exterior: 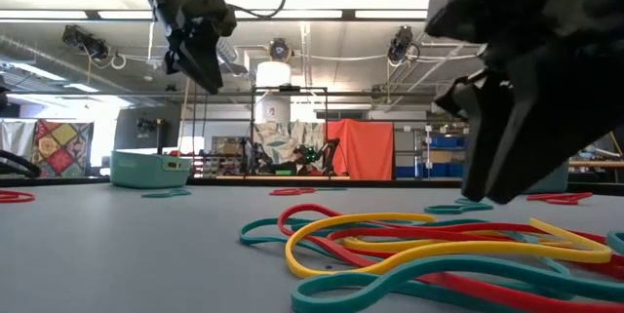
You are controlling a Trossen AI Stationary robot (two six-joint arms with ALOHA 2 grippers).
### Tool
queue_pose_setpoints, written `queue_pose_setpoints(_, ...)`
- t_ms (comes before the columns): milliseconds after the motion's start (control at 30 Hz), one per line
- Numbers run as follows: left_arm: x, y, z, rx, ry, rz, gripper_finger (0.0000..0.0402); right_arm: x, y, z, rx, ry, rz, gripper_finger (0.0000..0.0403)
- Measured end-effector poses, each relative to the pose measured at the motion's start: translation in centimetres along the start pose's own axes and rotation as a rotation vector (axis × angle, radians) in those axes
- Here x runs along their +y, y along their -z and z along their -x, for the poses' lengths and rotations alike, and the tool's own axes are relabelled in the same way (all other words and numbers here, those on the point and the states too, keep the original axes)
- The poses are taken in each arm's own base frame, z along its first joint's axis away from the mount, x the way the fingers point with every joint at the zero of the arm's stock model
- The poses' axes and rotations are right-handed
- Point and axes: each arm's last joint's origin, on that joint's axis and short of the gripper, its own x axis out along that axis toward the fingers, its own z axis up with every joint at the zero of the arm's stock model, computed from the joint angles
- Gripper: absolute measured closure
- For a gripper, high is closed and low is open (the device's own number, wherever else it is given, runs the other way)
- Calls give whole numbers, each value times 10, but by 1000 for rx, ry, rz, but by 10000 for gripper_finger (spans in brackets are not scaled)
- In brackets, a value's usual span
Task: Sort rubber bands into baskets
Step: Put the yellow rubber band into the green bin
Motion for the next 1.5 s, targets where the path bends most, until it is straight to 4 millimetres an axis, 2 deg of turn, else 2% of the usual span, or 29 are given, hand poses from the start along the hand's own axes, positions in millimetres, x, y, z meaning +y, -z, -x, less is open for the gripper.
queue_pose_setpoints(433,-34,9,2,-26,22,-31,269,-16,-10,-10,-72,-38,244,289)
queue_pose_setpoints(667,-37,9,2,-41,10,-7,269,-16,-7,-26,-48,-144,294,284)
queue_pose_setpoints(867,-37,8,2,-54,6,17,269,-18,-9,-28,-69,-132,318,285)
queue_pose_setpoints(1000,-37,7,2,-67,-4,21,269,-18,-10,-31,-76,-207,372,308)
queue_pose_setpoints(1267,-37,6,2,-83,3,46,269,-17,-5,-40,-43,-257,360,392)
queue_pose_setpoints(1400,-38,6,2,-74,21,48,269,-22,-11,-29,-53,-220,247,395)
queue_pose_setpoints(1500,-40,6,2,-62,69,42,269,-28,-18,-12,-90,-169,206,397)
